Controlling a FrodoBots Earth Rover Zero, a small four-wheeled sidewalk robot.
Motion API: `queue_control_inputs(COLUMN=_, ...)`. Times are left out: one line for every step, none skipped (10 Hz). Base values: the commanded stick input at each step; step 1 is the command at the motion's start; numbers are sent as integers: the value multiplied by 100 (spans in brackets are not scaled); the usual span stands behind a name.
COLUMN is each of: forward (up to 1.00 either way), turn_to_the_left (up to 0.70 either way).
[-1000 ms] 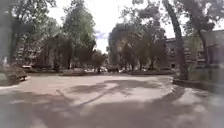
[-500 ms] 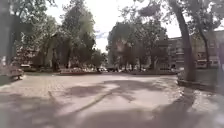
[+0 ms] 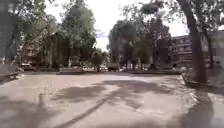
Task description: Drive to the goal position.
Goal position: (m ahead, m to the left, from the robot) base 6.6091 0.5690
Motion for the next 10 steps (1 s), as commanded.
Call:
queue_control_inputs(forward=85, turn_to_the_left=0)
queue_control_inputs(forward=85, turn_to_the_left=0)
queue_control_inputs(forward=85, turn_to_the_left=0)
queue_control_inputs(forward=85, turn_to_the_left=0)
queue_control_inputs(forward=85, turn_to_the_left=0)
queue_control_inputs(forward=85, turn_to_the_left=0)
queue_control_inputs(forward=85, turn_to_the_left=0)
queue_control_inputs(forward=85, turn_to_the_left=0)
queue_control_inputs(forward=85, turn_to_the_left=0)
queue_control_inputs(forward=85, turn_to_the_left=0)
